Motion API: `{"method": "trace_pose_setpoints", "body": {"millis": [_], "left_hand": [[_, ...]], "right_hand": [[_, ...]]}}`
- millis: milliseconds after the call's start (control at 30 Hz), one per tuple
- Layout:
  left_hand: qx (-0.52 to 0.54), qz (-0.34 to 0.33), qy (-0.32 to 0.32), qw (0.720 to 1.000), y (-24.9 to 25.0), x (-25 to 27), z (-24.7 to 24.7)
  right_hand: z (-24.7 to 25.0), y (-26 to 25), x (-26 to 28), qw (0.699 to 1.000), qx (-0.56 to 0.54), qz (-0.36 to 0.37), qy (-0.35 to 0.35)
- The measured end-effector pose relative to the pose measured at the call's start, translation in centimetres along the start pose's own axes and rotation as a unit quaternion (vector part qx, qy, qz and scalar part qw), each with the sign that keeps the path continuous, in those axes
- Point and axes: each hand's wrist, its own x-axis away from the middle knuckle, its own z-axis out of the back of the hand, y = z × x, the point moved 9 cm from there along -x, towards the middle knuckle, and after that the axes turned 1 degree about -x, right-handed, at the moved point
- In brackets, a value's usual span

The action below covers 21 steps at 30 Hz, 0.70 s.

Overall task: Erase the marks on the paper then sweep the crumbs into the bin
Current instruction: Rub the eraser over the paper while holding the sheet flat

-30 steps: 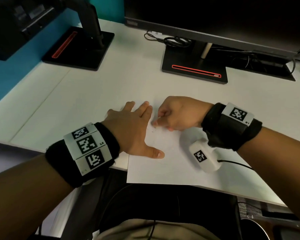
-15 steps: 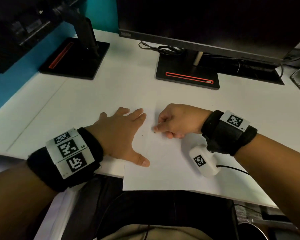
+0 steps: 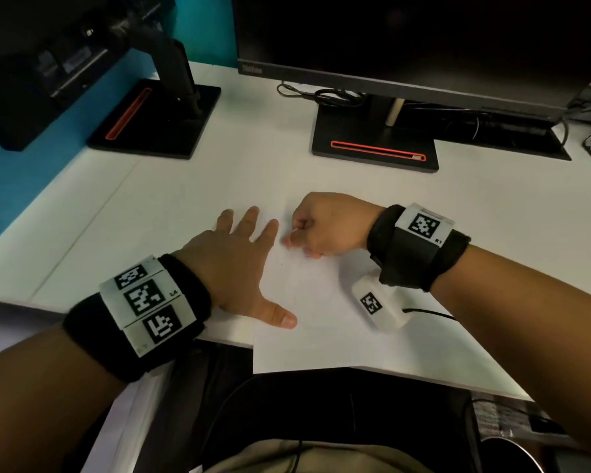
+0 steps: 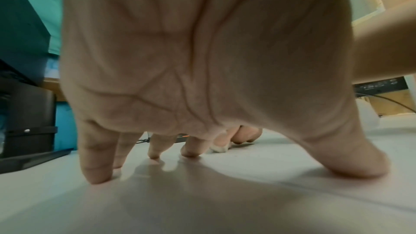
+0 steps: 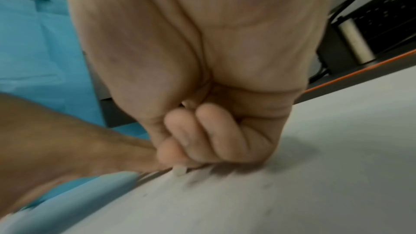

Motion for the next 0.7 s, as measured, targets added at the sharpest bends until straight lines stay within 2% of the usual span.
{"method": "trace_pose_setpoints", "body": {"millis": [133, 267, 433, 567, 700], "left_hand": [[-0.003, 0.006, -0.018, 1.0, -0.1, 0.0, -0.1], [-0.016, 0.013, -0.025, 0.999, 0.1, -0.1, 0.0], [-0.013, 0.012, -0.03, 0.999, 0.1, 0.0, -0.1], [-0.016, 0.022, -0.036, 0.999, 0.2, 0.0, 0.0], [-0.02, 0.025, -0.038, 0.999, 0.3, 0.0, 0.0]], "right_hand": [[-2.4, -1.3, 0.8, 0.996, 0.017, 0.028, -0.077], [0.1, 0.4, 0.0, 1.0, -0.008, -0.009, -0.001], [-2.2, -0.9, 0.9, 0.998, 0.027, 0.03, -0.054], [-0.1, 0.2, 0.9, 0.999, 0.037, 0.008, 0.002], [-3.2, -0.9, 2.8, 0.995, 0.052, 0.045, -0.074]]}}
